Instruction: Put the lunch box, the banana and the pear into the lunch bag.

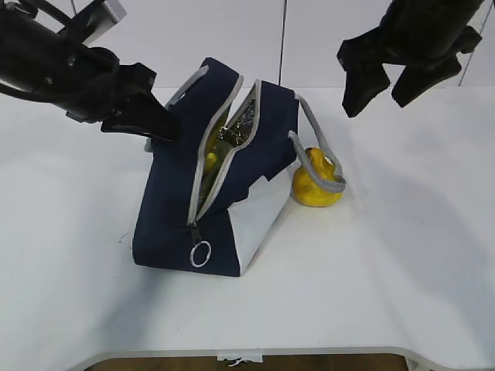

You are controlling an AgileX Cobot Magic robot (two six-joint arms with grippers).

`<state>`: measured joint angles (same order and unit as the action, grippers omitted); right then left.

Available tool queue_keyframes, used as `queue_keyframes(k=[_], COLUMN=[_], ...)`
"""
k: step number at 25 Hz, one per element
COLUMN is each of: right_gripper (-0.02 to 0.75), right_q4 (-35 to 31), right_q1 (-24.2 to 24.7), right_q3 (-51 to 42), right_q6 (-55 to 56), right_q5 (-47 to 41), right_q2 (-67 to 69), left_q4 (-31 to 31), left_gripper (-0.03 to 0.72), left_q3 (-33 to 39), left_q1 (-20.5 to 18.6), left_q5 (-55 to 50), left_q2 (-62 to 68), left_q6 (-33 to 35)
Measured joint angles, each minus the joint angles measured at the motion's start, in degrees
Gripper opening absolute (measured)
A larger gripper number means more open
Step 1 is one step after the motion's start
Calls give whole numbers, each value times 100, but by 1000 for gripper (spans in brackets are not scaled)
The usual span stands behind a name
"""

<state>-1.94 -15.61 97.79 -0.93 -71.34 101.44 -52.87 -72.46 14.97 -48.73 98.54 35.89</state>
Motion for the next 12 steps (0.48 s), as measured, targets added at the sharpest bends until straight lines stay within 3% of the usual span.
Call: queue_keyframes(k=[12], right_gripper=[573], right_q4=[-240], right_q1=[0], right_q3=[-257], right_q6=[11], right_q5=[10], right_q2=[244], left_q4=[21], left_gripper=[-6], left_q3=[0], left_q1=[0], left_q5=[-71], left_q2=[0], left_q6=[0])
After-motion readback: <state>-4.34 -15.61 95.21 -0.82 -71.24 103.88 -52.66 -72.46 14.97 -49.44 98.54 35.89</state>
